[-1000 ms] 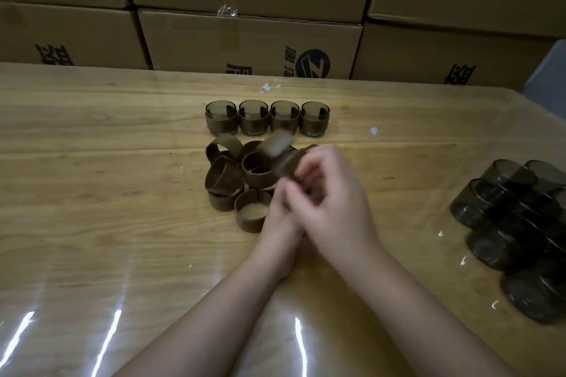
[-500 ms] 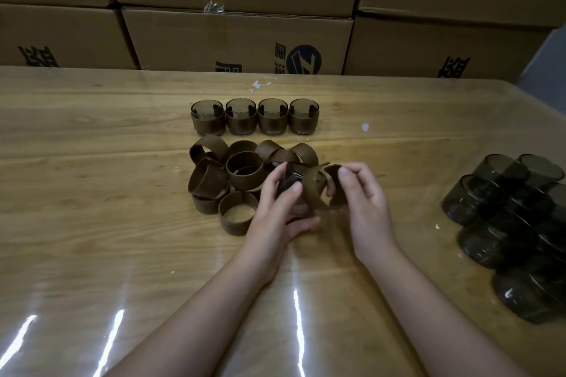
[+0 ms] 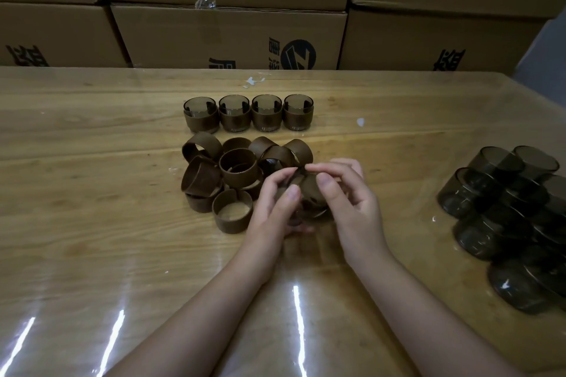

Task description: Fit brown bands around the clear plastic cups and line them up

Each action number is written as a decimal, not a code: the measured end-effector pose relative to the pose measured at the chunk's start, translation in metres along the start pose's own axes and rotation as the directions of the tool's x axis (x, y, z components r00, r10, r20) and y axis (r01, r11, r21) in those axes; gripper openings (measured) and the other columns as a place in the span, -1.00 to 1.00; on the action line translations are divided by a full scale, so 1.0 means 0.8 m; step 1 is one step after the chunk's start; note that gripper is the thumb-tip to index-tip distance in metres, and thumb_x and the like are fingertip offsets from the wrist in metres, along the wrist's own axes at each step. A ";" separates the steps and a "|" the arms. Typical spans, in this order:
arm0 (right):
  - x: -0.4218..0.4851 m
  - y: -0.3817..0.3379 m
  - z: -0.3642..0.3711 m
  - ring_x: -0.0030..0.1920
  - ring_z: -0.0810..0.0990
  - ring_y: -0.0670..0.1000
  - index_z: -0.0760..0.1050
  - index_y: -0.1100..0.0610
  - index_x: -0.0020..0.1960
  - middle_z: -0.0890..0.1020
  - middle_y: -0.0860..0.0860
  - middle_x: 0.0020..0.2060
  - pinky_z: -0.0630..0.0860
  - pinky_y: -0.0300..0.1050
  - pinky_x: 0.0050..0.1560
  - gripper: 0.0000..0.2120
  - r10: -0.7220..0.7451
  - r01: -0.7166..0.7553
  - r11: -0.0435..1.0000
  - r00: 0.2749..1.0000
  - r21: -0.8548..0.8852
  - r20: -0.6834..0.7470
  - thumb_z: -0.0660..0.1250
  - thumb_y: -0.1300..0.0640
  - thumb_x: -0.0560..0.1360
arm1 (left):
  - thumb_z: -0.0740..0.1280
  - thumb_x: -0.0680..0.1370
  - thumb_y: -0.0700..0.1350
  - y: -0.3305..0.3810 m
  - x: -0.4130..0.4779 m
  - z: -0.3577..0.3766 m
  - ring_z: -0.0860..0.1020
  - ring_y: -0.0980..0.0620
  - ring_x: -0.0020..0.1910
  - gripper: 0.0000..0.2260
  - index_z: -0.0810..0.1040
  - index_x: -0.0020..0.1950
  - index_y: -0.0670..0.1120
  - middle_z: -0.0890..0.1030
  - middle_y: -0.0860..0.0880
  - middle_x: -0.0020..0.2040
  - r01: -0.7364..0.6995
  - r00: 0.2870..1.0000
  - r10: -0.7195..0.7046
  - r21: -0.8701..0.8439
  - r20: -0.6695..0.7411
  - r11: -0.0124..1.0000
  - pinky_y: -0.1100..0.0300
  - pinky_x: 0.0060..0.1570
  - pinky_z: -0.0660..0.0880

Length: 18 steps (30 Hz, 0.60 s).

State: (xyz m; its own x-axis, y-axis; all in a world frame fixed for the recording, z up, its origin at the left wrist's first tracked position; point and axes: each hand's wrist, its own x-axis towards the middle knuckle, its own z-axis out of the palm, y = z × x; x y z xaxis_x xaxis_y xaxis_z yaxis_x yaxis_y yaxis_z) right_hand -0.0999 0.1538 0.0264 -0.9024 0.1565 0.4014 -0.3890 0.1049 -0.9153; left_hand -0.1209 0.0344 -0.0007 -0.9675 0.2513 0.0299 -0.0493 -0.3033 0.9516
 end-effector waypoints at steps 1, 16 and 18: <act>0.000 0.000 0.001 0.13 0.54 -0.09 0.60 -0.12 0.05 0.55 -0.07 0.07 0.46 -0.31 0.07 -0.72 0.028 -0.029 0.999 0.999 0.023 0.030 0.27 -0.15 0.41 | 0.33 0.29 0.27 0.000 0.000 0.000 0.59 -0.11 0.07 -0.46 0.46 0.21 0.07 0.53 -0.16 0.23 -0.006 1.000 0.006 -0.004 0.006 1.000 0.14 -0.28 0.56; 0.000 0.019 0.007 0.21 0.59 -0.05 0.59 0.00 0.14 0.68 -0.03 0.12 0.46 0.02 0.30 -0.62 0.305 -0.316 0.922 0.949 0.225 0.083 0.10 -0.13 0.54 | 0.33 0.28 0.26 0.007 -0.005 0.005 0.62 -0.10 0.06 -0.54 0.54 0.10 0.10 0.58 -0.08 0.15 -0.003 0.997 0.007 0.050 -0.081 0.999 0.18 -0.34 0.55; -0.001 0.019 0.008 0.20 0.60 -0.08 0.59 0.01 0.14 0.68 -0.04 0.10 0.50 -0.11 0.22 -0.62 0.301 -0.309 0.924 0.951 0.225 0.070 0.11 -0.17 0.59 | 0.33 0.27 0.25 0.007 -0.006 0.006 0.62 -0.08 0.05 -0.54 0.54 0.10 0.09 0.58 -0.07 0.15 -0.010 0.995 0.014 0.047 -0.097 0.999 0.18 -0.36 0.55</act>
State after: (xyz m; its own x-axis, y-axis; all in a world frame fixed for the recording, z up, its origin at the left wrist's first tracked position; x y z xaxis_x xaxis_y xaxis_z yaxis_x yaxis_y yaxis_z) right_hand -0.1063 0.1489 0.0120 -0.9883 0.1112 0.1044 -0.1226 -0.1722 -0.9774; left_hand -0.1155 0.0361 0.0057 -0.9876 0.1566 0.0138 -0.0281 -0.2625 0.9645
